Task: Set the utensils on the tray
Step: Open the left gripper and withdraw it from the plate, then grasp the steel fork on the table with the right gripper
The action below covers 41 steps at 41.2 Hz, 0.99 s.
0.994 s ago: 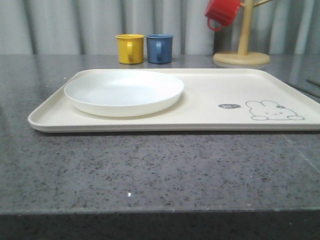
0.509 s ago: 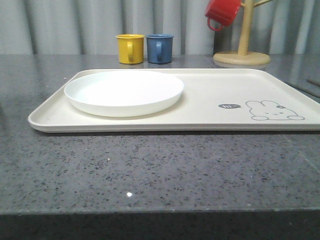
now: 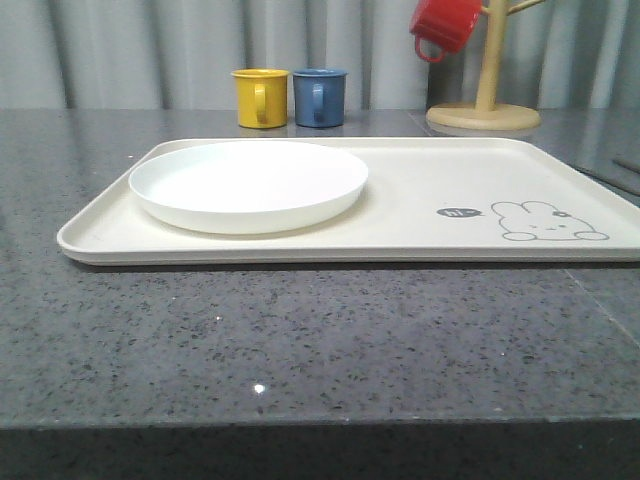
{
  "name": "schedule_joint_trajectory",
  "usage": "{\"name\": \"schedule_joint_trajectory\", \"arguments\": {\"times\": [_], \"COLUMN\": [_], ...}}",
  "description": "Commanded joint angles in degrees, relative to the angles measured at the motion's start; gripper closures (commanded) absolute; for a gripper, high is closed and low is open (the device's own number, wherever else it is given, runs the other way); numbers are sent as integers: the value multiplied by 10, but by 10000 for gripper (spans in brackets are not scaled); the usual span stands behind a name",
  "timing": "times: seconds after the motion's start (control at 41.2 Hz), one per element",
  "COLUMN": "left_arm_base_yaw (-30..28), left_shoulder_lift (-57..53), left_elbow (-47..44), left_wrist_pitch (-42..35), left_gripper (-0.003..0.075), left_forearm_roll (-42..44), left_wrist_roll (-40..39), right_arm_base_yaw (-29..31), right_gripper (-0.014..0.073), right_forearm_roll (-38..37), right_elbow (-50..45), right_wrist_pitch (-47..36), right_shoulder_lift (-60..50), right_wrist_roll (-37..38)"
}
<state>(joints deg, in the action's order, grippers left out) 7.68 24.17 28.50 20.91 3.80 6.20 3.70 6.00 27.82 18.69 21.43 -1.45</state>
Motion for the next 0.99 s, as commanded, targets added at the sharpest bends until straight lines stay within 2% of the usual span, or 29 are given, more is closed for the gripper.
{"name": "schedule_joint_trajectory", "arguments": {"times": [0.0, 0.242, 0.97], "left_arm_base_yaw": [5, 5, 5], "left_shoulder_lift": [-52, -141, -143], "left_elbow": [-18, -55, -63], "left_wrist_pitch": [-74, -93, -89], "left_gripper": [739, 739, 739], "left_forearm_roll": [-3, -3, -3], "left_wrist_roll": [-5, -5, -5], "right_arm_base_yaw": [3, 3, 3], "right_gripper": [-15, -15, -15], "right_forearm_roll": [-4, -4, -4], "right_elbow": [21, 21, 21], "right_wrist_pitch": [-46, -46, -47], "right_shoulder_lift": [8, 8, 8], "right_wrist_roll": [-5, -5, -5]}}
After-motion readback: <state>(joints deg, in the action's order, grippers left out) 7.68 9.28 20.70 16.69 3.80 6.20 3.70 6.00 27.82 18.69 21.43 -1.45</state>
